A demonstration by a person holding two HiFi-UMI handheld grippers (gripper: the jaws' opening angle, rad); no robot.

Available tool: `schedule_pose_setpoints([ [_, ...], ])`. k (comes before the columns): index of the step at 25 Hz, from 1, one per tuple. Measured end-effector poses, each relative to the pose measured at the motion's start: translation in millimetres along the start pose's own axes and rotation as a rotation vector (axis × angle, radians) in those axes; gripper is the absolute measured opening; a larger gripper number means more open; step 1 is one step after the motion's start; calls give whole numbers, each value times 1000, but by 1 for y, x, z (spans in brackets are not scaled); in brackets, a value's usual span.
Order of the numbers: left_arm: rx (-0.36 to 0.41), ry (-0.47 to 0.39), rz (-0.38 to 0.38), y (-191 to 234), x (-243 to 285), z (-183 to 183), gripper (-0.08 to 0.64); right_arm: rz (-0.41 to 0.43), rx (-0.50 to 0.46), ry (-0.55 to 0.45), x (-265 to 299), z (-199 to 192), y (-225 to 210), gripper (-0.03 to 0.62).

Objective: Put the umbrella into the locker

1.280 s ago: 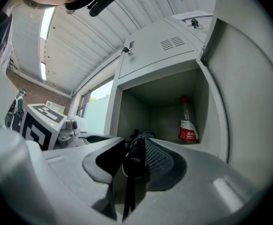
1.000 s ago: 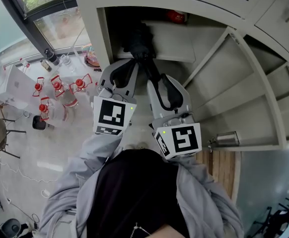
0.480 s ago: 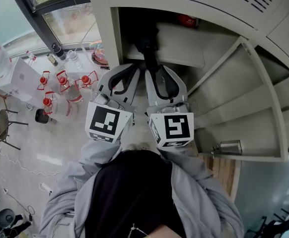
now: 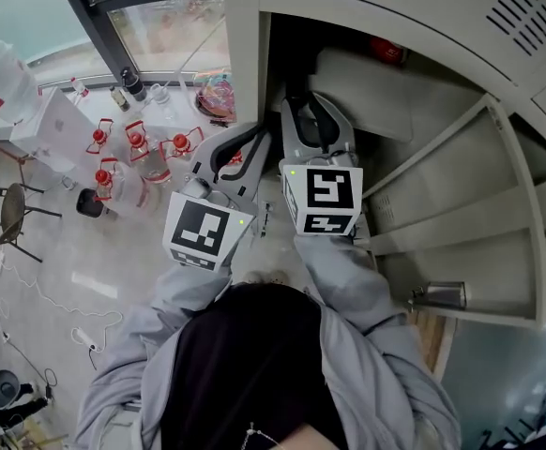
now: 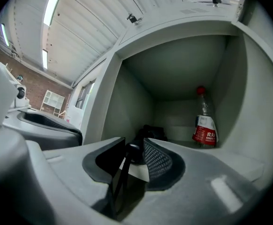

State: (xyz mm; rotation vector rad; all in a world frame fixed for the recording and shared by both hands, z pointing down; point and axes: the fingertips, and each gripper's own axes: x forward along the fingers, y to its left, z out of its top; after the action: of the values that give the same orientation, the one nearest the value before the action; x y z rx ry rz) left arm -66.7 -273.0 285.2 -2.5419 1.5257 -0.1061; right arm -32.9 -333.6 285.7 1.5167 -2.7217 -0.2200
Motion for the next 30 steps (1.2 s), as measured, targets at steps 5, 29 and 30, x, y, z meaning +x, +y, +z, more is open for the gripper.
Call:
schedule_pose_setpoints([
  [5,-20,-9,4,1,2,0,23,5,-15,21,6,1,2,124],
  [29,-110,-56,-51,-45,3,-10,14,-286,36,-7,-143,-26,-68,3],
  [30,-110,-46,-45,-44,1,-16,14,-280,38,-2,-142,-31,-65,3],
])
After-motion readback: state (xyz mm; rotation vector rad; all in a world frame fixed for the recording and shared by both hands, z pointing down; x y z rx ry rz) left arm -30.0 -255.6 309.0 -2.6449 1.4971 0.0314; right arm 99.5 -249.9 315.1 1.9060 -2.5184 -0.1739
